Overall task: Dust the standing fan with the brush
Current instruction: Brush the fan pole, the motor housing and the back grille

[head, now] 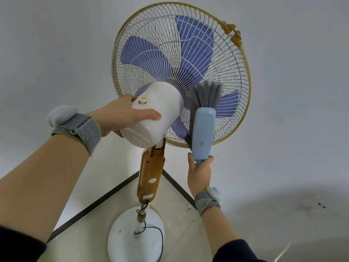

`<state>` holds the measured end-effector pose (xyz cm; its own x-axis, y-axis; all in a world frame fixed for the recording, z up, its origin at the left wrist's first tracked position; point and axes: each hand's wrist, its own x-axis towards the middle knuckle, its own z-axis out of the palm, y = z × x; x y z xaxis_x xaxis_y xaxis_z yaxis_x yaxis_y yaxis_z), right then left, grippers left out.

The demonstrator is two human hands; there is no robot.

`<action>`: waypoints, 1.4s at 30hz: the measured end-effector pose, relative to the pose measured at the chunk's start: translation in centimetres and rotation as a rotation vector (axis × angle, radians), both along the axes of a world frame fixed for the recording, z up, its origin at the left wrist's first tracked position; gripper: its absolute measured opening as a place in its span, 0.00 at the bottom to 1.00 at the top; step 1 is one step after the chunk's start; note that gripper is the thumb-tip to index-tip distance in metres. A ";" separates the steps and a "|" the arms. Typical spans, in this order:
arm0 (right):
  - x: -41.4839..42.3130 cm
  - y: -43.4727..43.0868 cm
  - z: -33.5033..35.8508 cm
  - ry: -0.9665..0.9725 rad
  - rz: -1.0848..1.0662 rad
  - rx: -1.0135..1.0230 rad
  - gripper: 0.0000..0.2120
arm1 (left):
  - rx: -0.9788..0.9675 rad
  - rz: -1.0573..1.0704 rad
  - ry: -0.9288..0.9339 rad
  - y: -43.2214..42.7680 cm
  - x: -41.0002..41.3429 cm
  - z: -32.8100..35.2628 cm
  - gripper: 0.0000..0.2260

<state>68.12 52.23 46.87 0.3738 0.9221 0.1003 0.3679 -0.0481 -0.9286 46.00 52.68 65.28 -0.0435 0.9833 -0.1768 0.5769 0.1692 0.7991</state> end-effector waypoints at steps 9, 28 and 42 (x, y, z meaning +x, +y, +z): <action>2.3 -1.3 -1.5 0.174 -0.185 -0.056 0.16 | 0.000 0.010 0.027 0.8 0.1 0.0 0.32; -1.6 -0.7 0.7 0.264 -0.022 0.007 0.20 | -0.030 -0.022 0.016 0.0 0.1 -0.1 0.37; 2.3 -3.7 -2.5 0.329 -0.216 0.026 0.11 | -0.029 -0.023 0.014 0.4 0.3 -0.3 0.28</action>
